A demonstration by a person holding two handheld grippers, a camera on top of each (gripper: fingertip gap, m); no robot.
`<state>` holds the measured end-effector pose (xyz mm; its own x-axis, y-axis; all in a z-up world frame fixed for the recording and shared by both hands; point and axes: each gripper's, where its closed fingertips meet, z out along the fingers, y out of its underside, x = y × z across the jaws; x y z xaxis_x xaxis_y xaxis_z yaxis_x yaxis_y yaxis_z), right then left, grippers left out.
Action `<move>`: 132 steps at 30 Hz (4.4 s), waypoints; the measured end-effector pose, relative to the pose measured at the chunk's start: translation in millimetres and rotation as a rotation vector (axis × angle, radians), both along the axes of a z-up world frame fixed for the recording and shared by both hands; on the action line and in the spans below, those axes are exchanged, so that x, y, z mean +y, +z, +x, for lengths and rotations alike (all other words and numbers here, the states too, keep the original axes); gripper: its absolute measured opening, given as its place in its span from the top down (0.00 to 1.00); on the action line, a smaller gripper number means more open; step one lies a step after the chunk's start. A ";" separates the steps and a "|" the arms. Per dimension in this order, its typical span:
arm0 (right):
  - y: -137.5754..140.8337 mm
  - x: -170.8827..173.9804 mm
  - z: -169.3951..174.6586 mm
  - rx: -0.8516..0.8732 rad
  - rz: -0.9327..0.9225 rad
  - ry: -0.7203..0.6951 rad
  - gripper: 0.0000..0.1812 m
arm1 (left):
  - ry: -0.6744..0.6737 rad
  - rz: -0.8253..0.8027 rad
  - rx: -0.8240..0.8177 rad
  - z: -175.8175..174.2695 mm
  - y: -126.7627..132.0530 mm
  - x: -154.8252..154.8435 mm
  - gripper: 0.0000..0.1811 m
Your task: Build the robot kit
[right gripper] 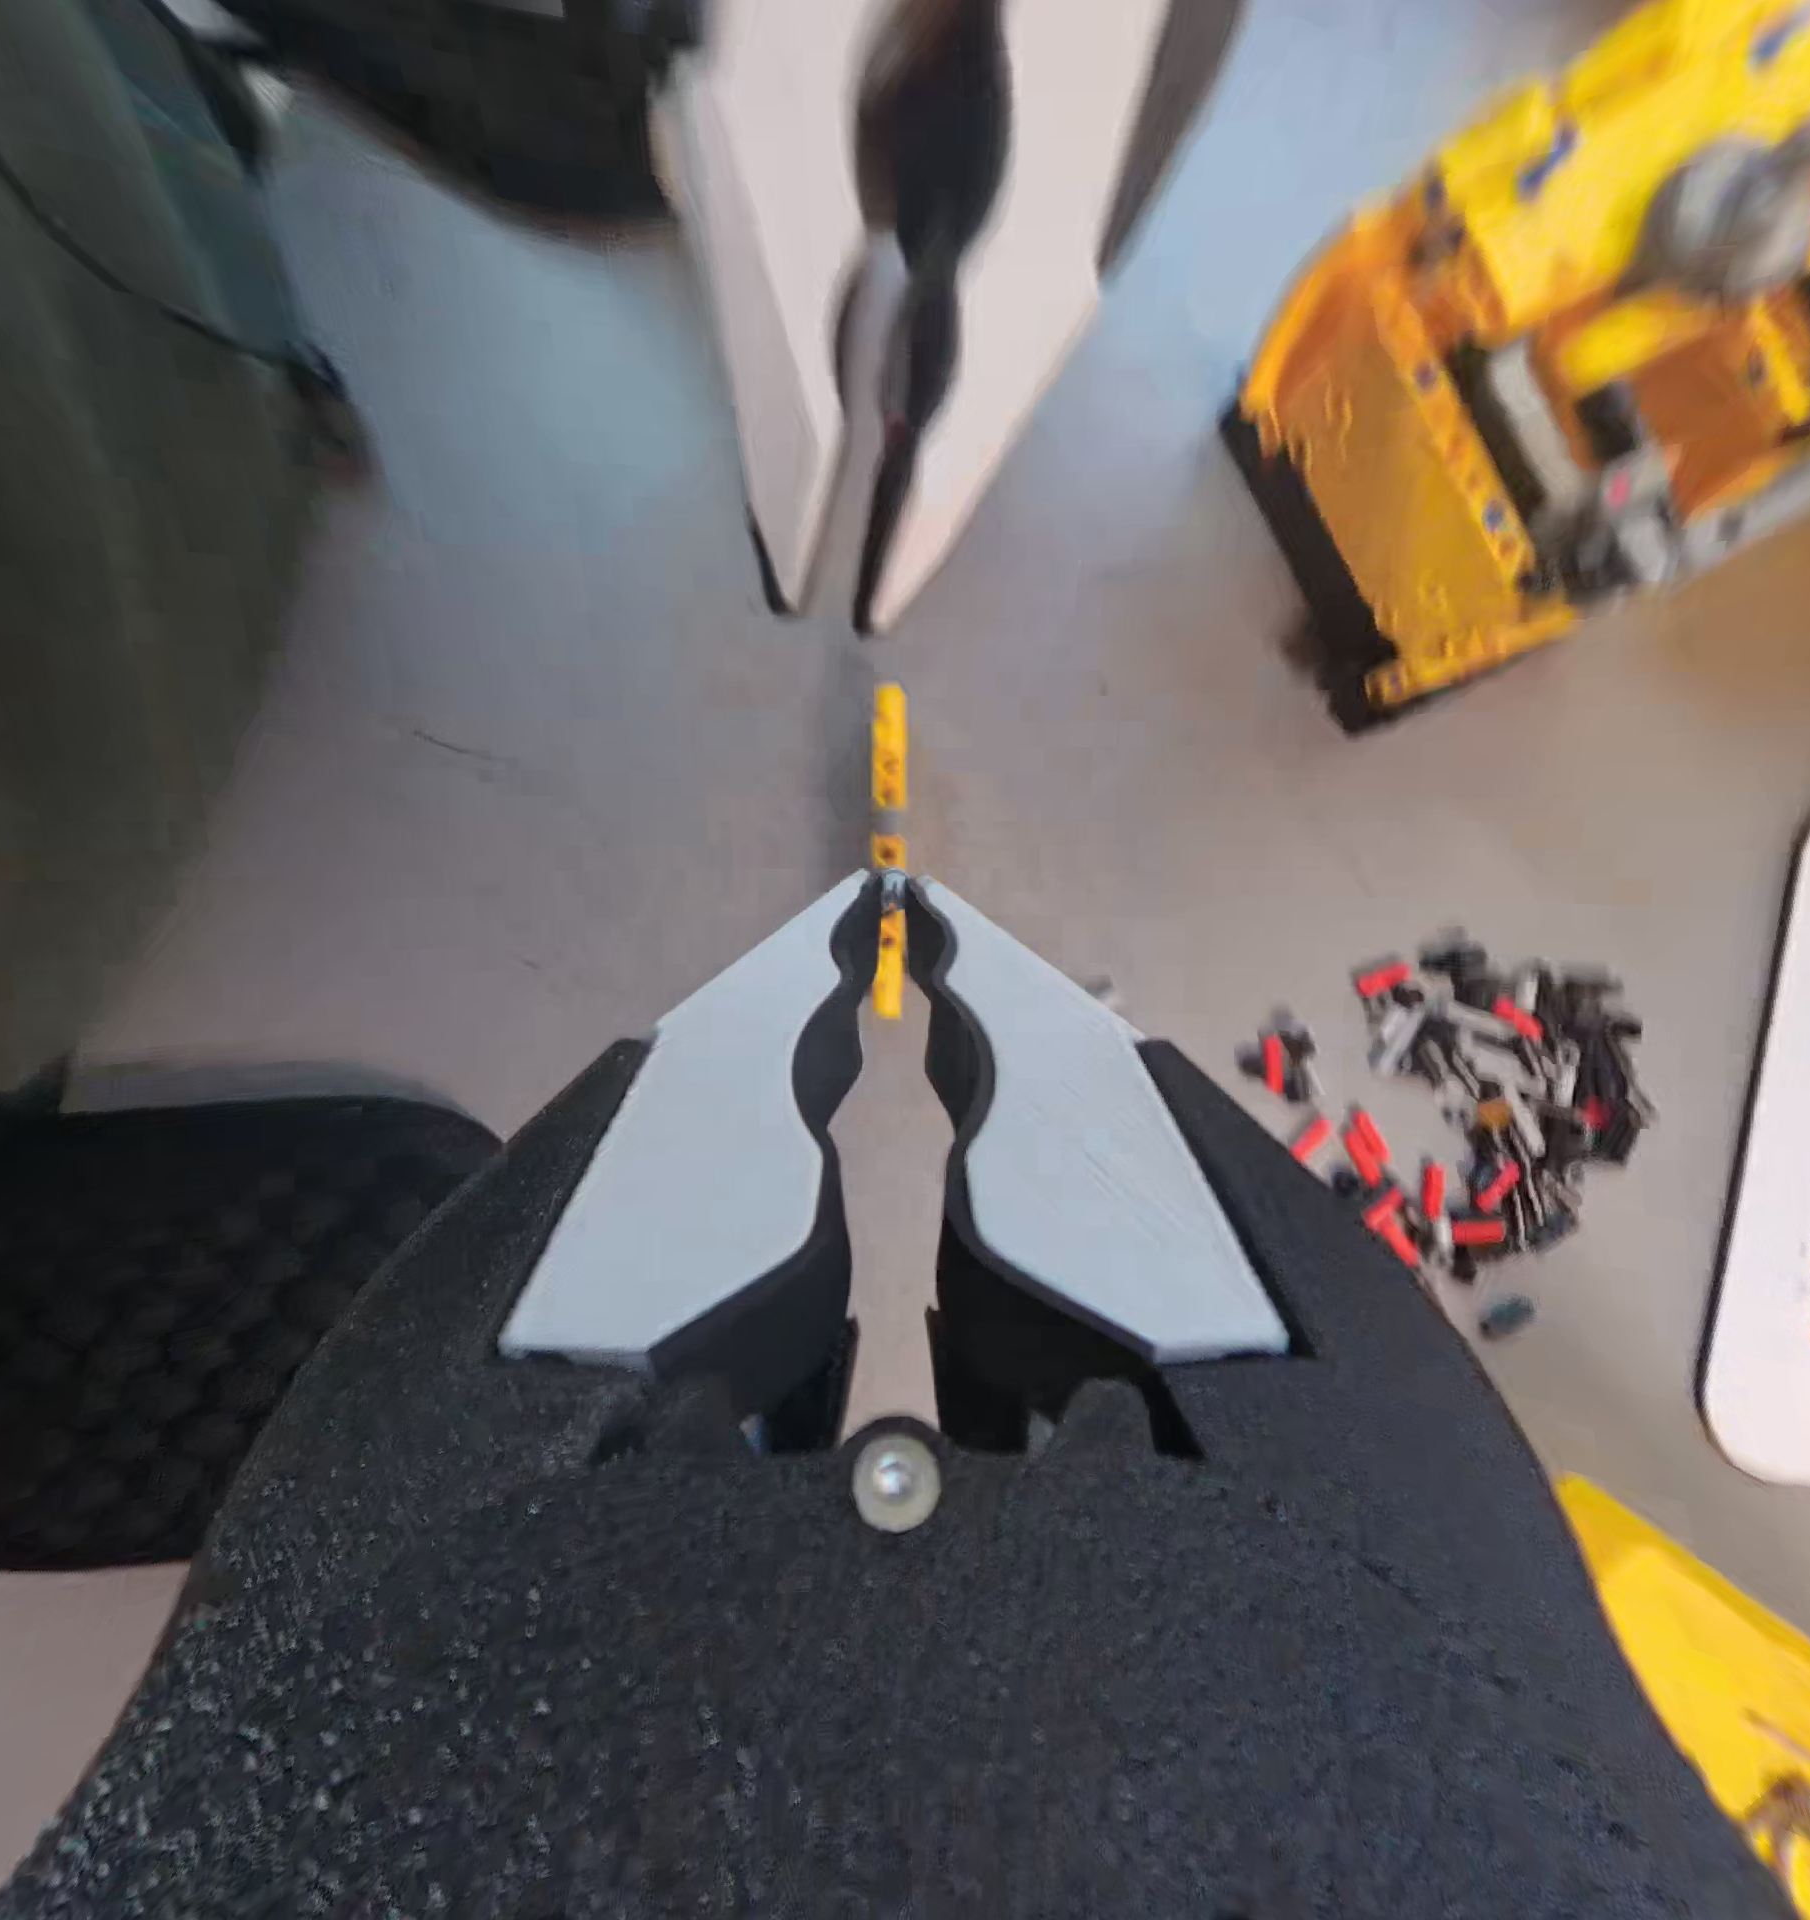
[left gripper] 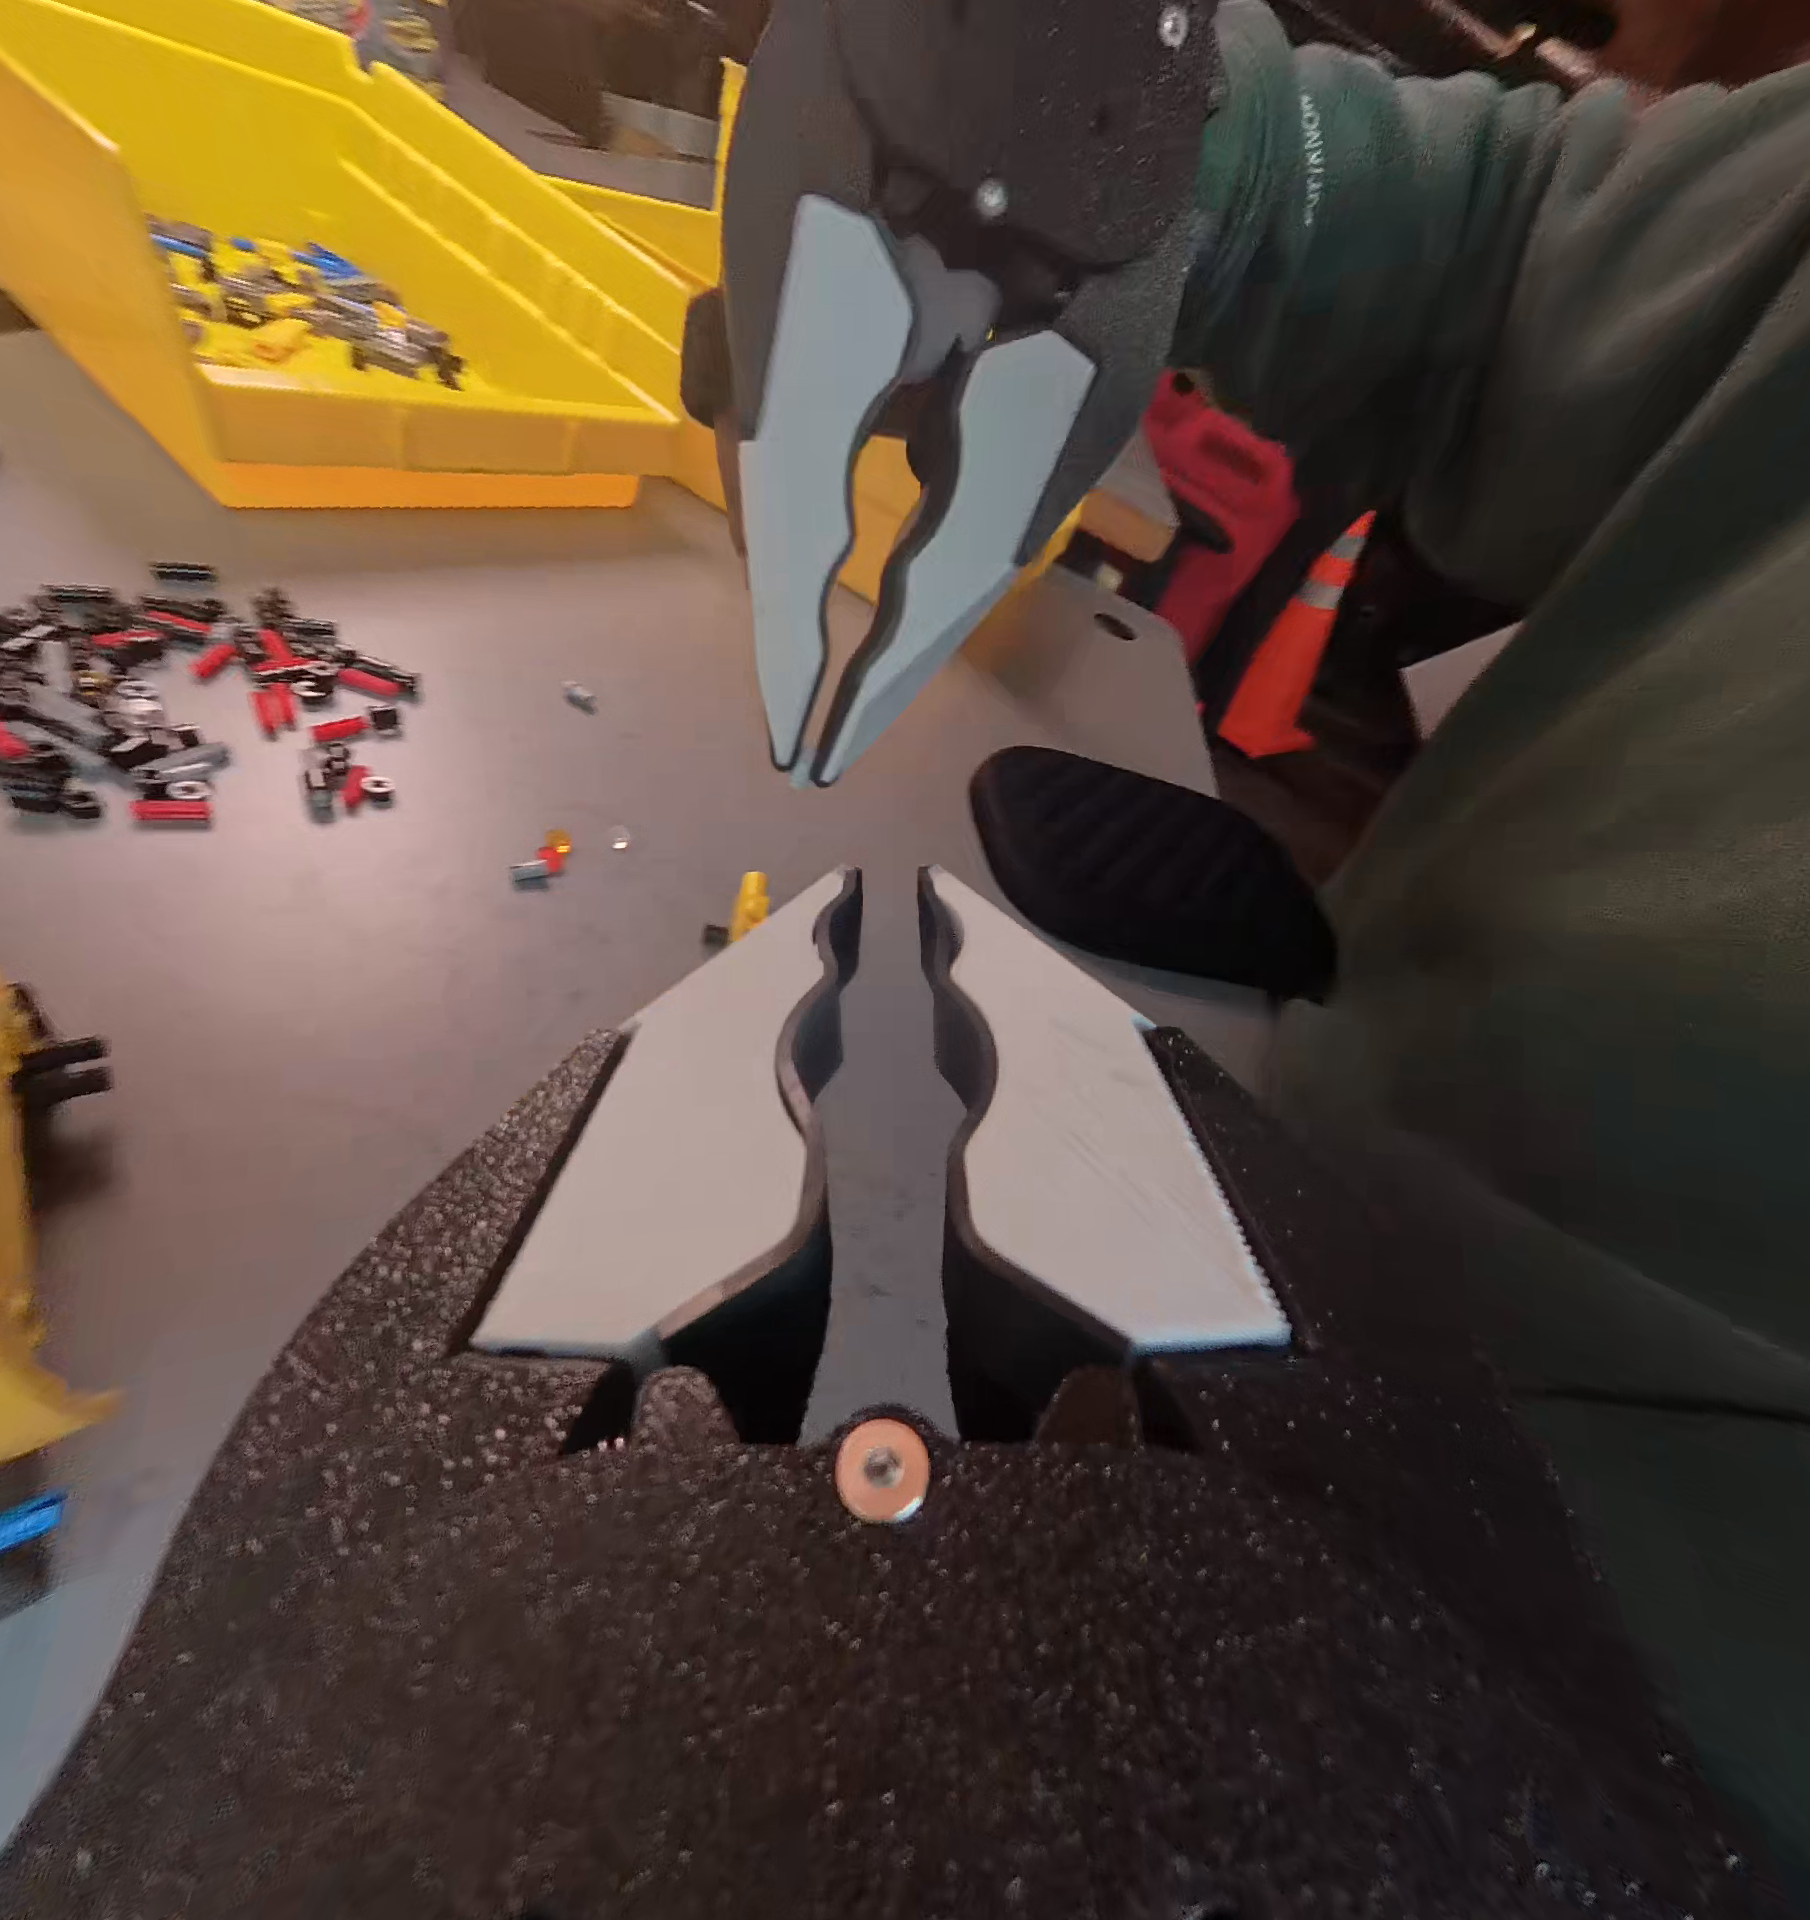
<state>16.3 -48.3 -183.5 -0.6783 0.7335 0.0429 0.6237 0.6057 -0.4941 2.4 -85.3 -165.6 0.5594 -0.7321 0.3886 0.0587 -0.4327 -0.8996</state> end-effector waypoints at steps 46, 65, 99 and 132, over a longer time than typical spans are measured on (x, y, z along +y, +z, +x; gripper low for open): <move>-83.0 72.2 12.4 -0.229 0.142 -0.227 0.99 | 0.231 0.009 0.302 -33.5 -27.1 20.6 0.94; -83.0 71.2 19.6 -0.018 -0.025 -0.310 0.98 | 0.203 -0.031 0.275 -26.3 -36.8 21.0 0.94; -76.5 70.4 22.2 -0.068 0.043 -0.276 0.98 | 0.177 -0.058 0.272 -21.9 -45.7 19.3 0.92; -81.3 66.7 20.6 -0.186 0.149 -0.156 0.99 | 0.171 -0.049 0.278 -21.0 -43.3 18.3 0.92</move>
